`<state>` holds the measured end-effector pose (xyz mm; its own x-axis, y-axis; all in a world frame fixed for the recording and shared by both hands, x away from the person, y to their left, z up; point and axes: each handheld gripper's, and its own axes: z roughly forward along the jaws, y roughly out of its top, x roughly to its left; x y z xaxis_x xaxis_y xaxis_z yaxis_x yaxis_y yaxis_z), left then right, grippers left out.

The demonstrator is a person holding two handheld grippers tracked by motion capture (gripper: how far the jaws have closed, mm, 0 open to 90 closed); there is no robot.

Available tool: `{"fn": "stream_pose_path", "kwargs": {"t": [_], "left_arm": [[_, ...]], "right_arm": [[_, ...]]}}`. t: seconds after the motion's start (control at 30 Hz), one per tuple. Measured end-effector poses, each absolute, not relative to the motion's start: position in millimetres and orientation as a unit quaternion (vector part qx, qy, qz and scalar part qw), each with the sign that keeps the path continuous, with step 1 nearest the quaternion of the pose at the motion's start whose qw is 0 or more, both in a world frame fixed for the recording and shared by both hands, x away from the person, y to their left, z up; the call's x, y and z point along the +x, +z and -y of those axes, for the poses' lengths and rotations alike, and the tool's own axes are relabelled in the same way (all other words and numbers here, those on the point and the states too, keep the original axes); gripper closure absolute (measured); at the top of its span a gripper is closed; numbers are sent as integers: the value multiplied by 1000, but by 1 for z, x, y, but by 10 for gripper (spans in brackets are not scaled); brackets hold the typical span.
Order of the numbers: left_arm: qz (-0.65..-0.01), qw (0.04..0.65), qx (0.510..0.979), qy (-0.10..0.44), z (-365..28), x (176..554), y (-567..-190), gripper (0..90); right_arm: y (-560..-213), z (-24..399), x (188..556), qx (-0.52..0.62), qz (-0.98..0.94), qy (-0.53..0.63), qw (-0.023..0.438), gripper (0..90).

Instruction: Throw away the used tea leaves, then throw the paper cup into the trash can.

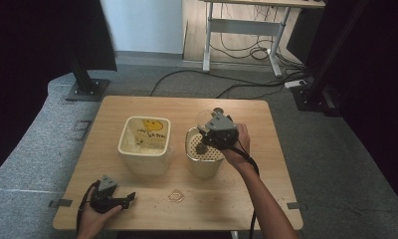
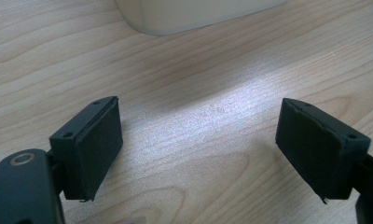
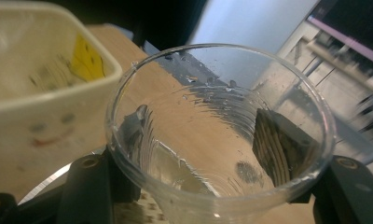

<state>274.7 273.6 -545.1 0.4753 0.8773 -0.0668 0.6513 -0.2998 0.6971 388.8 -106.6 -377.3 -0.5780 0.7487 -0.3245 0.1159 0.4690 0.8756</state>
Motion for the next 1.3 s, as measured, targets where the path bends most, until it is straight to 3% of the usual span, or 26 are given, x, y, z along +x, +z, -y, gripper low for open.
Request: {"fn": "stream_pose_path", "kwargs": {"t": [0.3,0.9,1.3], "left_arm": [[-484,341,788,167,-274,275,-545,146],[-482,340,790,168,-274,274,-546,146],[-483,340,790,166,-274,275,-545,144]], "right_arm": [[-384,124,394,350,-730,518,276,377],[-364,116,392,352,-706,554,264,373],[-352,69,399,324,-717,567,242,368]]}}
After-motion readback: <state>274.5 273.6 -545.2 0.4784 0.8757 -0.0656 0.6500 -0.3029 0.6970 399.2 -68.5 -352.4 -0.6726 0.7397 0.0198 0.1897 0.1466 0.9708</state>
